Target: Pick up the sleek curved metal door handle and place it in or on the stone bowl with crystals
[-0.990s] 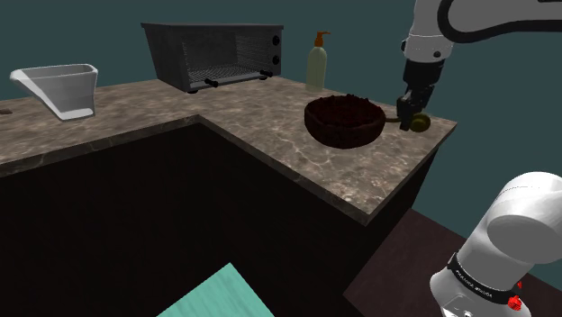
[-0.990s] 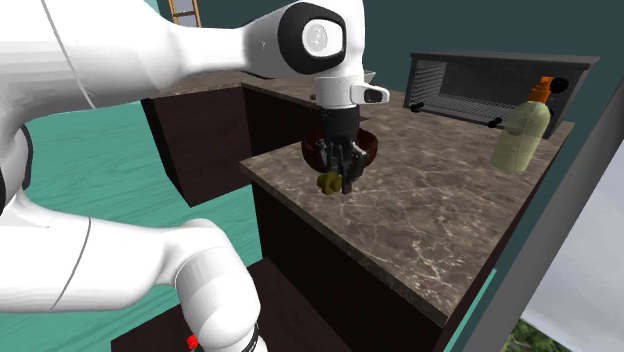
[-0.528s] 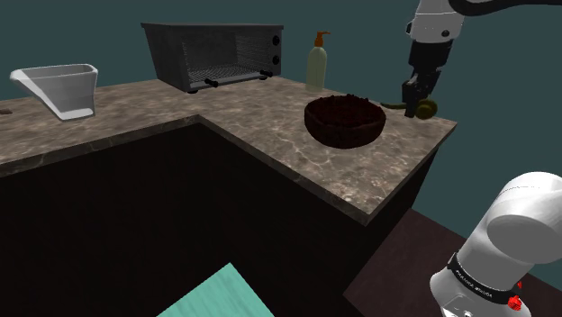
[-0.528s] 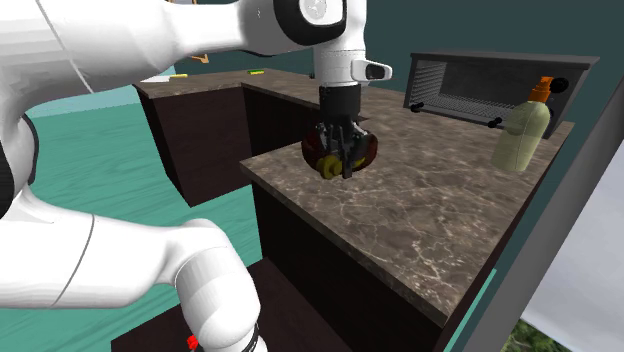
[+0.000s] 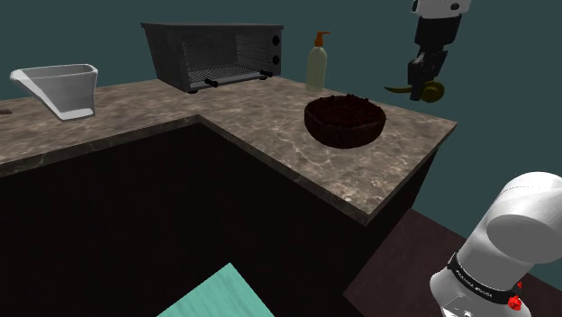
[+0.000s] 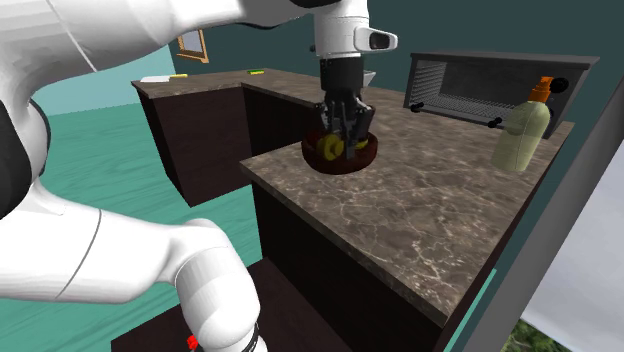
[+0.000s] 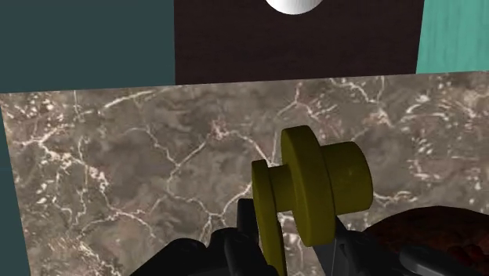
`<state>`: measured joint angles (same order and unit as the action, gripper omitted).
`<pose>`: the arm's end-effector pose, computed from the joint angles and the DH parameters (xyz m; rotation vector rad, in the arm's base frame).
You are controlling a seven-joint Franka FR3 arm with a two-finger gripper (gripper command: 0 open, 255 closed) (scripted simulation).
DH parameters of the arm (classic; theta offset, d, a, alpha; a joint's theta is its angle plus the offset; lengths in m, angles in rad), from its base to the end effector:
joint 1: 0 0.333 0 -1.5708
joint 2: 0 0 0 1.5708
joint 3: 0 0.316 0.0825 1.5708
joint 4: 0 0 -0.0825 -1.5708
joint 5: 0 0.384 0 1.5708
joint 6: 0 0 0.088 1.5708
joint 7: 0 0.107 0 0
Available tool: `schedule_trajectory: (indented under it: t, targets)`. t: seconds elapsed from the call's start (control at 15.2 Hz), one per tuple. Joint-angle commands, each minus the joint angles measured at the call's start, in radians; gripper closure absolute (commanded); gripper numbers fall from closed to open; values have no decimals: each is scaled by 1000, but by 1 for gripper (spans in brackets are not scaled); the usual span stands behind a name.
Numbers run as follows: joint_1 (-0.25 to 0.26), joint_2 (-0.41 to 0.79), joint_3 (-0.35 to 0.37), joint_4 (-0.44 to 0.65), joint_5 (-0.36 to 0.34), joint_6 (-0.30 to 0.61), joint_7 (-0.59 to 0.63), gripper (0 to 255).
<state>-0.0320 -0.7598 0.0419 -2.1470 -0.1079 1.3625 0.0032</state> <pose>0.2900 -0.0042 0.6618 3.0064 -0.0394 -0.0372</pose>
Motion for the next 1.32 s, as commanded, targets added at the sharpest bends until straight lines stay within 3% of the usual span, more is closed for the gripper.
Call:
schedule_trajectory:
  t: [0.0,0.59,1.25]
  targets:
    - [-1,12,2,35,0,-23,-2,255]
    - [-5,71,4,193,-3,-121,-13,255]
    - [13,351,162,391,59,-56,178,255]
